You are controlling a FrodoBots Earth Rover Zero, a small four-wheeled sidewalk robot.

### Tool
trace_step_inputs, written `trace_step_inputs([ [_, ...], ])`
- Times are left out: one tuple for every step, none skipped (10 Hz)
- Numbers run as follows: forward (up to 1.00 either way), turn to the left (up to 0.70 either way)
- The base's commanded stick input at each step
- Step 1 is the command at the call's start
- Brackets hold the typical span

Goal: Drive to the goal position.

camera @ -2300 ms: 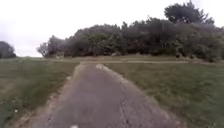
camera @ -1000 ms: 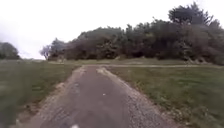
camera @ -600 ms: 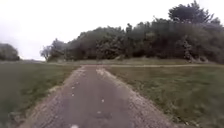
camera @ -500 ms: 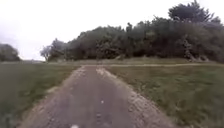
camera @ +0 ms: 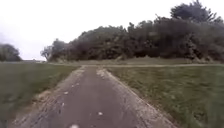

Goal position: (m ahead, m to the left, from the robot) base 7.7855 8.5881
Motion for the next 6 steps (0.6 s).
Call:
trace_step_inputs([
  [0.70, 0.14],
  [0.70, 0.14],
  [0.70, 0.14],
  [0.70, 0.14],
  [0.70, 0.14],
  [0.70, 0.14],
])
